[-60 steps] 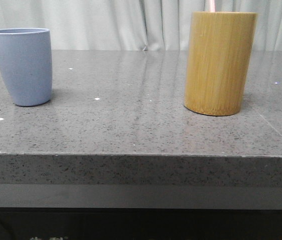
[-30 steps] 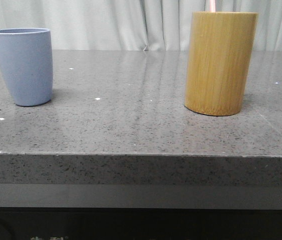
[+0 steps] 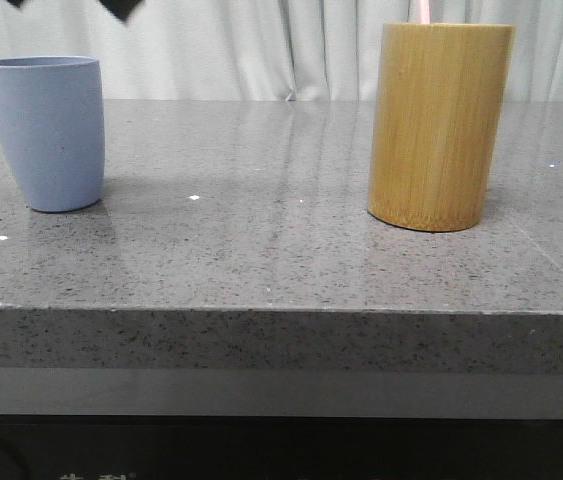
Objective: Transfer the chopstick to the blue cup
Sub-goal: 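Grasp the light blue cup with the left gripper and lift it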
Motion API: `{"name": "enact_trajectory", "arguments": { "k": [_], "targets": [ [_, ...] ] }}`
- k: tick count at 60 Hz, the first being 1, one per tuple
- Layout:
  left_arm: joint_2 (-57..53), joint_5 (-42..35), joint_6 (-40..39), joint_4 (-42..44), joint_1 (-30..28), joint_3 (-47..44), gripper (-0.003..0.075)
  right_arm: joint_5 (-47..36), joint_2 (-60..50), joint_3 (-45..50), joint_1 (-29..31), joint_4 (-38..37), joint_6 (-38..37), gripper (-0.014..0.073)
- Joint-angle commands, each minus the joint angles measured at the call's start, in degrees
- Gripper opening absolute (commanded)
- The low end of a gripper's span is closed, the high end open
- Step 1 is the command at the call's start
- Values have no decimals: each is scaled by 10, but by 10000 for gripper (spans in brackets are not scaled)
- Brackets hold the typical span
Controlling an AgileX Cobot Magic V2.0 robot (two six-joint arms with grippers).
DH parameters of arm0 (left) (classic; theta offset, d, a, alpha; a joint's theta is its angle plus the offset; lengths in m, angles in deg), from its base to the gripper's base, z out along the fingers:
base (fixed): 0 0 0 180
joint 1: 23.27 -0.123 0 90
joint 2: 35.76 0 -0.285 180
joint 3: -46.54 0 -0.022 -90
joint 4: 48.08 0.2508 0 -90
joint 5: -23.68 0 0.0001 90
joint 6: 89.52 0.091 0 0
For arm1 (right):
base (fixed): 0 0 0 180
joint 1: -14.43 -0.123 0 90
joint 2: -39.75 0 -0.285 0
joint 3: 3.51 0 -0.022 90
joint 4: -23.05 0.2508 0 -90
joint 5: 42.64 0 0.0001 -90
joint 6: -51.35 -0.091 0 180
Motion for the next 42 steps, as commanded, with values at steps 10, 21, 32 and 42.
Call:
{"name": "enact_trajectory", "arguments": {
  "k": [10,21,32,42],
  "targets": [
    [55,0,-5,-2,4,26,609,-45,9,-21,1,2,2,538],
    [67,14,-5,-2,4,26,537,-45,9,-21,1,2,2,538],
    [67,20,-5,-2,5,27,242,-45,9,-21,1,2,2,538],
    [67,37,-5,-2,5,27,-17,-45,9,-21,1,2,2,538]
  ]
}}
